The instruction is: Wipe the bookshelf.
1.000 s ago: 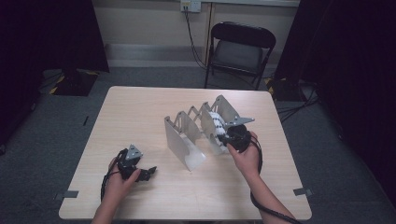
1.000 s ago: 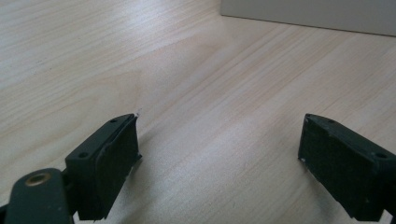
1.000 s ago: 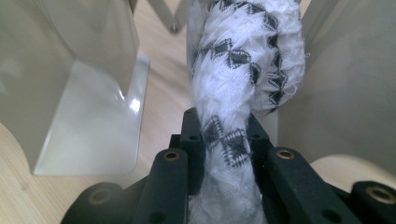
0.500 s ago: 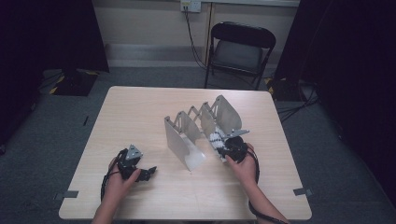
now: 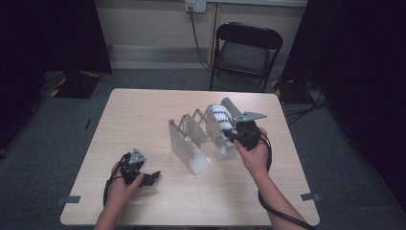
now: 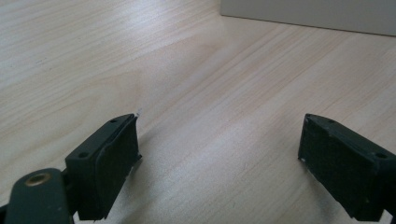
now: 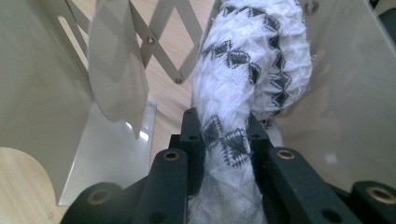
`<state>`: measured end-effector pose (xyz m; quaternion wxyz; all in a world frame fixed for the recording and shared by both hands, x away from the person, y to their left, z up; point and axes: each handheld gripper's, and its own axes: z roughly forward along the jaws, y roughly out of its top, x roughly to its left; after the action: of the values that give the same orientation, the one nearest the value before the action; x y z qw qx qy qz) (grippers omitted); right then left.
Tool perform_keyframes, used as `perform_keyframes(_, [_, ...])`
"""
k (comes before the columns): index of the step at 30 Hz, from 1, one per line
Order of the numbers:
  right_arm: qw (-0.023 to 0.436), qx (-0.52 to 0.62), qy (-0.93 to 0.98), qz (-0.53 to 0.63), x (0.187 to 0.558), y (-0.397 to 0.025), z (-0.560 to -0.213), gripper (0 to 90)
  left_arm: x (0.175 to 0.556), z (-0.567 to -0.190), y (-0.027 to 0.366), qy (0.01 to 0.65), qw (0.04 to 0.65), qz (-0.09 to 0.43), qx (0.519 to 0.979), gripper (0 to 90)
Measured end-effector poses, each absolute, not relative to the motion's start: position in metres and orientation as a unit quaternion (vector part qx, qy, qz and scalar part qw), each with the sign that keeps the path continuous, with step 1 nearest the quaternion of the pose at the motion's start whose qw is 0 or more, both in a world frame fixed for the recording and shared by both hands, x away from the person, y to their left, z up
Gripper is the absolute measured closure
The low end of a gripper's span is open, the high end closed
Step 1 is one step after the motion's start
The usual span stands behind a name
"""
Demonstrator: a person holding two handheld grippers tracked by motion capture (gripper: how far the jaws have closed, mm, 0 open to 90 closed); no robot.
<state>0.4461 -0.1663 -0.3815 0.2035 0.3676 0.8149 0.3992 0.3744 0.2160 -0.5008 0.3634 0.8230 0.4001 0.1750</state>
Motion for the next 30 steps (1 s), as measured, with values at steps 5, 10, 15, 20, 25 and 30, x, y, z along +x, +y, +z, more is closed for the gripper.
perform_keyframes(5, [0.192,0.370,0.820,0.392,0.448,-0.166,-0.395,76.0,0.374,-0.501,0.216,0.400,0.363,0.175,0.823,12.0])
perform_keyframes(10, [0.173,0.378,0.830,0.373,0.446,-0.169,-0.425,76.0,0.374,-0.501,0.216,0.400,0.363,0.175,0.823,12.0])
perform_keyframes(15, [0.159,0.385,0.838,0.354,0.444,-0.171,-0.450,76.0,0.374,-0.501,0.216,0.400,0.364,0.175,0.823,12.0])
perform_keyframes(20, [0.152,0.393,0.841,0.340,0.442,-0.174,-0.467,75.8,0.374,-0.501,0.216,0.400,0.363,0.175,0.823,12.0])
perform_keyframes(25, [0.159,0.394,0.849,0.316,0.439,-0.177,-0.477,71.9,0.374,-0.501,0.216,0.400,0.364,0.175,0.823,12.0])
perform_keyframes(30, [0.172,0.403,0.845,0.307,0.435,-0.183,-0.476,62.1,0.374,-0.501,0.216,0.400,0.363,0.175,0.823,12.0])
